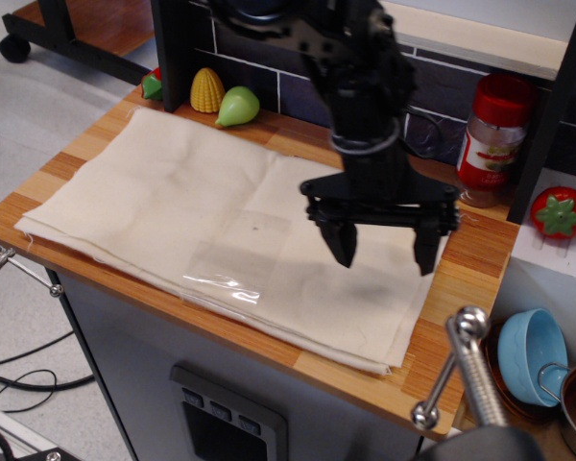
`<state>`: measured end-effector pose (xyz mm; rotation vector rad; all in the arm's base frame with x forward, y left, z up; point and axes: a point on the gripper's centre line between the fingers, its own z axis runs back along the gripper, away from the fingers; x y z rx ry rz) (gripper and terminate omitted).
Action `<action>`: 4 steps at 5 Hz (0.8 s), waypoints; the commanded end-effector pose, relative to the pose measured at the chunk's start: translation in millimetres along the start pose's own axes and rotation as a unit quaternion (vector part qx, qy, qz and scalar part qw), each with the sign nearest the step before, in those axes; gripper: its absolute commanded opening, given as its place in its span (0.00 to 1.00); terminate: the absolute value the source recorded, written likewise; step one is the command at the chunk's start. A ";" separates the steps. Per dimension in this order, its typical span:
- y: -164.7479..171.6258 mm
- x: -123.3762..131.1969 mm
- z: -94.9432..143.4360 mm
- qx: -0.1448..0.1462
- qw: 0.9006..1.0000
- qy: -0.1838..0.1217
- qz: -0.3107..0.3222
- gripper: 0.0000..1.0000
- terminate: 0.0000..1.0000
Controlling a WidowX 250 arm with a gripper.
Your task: Fold cloth in half
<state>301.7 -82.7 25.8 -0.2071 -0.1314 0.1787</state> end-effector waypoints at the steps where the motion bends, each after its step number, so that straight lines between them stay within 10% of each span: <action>1: -11.8 15.4 -15.9 0.026 0.999 -0.026 0.002 1.00 0.00; 3: -8.6 12.6 -36.6 0.053 0.998 -0.044 -0.010 1.00 0.00; 4: -4.6 13.0 -41.6 0.058 0.997 -0.044 -0.008 0.00 0.00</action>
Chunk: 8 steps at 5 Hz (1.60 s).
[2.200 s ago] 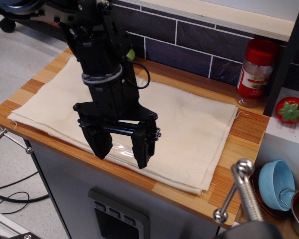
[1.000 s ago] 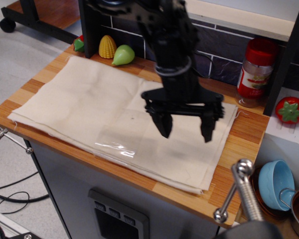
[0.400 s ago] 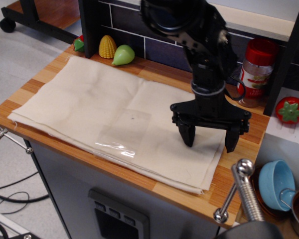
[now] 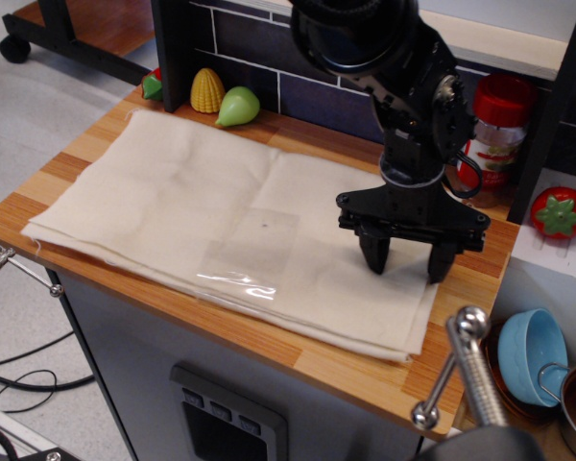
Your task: Fold cloth in half
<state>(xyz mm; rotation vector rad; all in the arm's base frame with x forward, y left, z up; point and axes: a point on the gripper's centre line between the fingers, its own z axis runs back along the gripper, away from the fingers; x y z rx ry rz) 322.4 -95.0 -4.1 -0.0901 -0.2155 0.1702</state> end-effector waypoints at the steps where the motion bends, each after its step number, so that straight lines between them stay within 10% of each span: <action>1: 5.3 -4.6 -6.5 0.004 1.000 0.003 0.003 0.00 0.00; 5: 32.7 17.6 114.6 -0.130 0.991 -0.002 0.017 0.00 0.00; 8: 145.0 28.3 170.7 -0.167 0.985 0.041 0.031 0.00 0.00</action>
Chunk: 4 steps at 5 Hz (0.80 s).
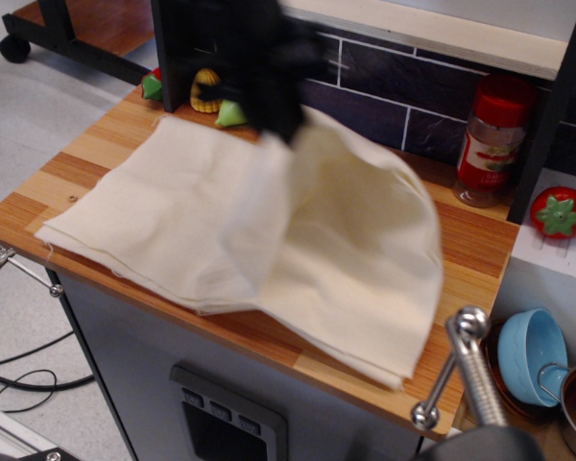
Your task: Fold cloth in half
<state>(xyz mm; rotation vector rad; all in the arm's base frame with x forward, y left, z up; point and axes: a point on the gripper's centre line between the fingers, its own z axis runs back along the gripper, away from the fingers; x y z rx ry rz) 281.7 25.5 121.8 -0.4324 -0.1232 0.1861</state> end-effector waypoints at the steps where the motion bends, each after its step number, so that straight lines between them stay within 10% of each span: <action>1: 60.8 31.2 72.8 -0.013 1.000 0.004 0.025 0.00 0.00; 3: 156.5 66.5 53.8 0.104 0.993 -0.002 0.055 0.00 0.00; 4: 198.0 72.7 56.0 0.163 0.985 0.032 0.044 0.00 1.00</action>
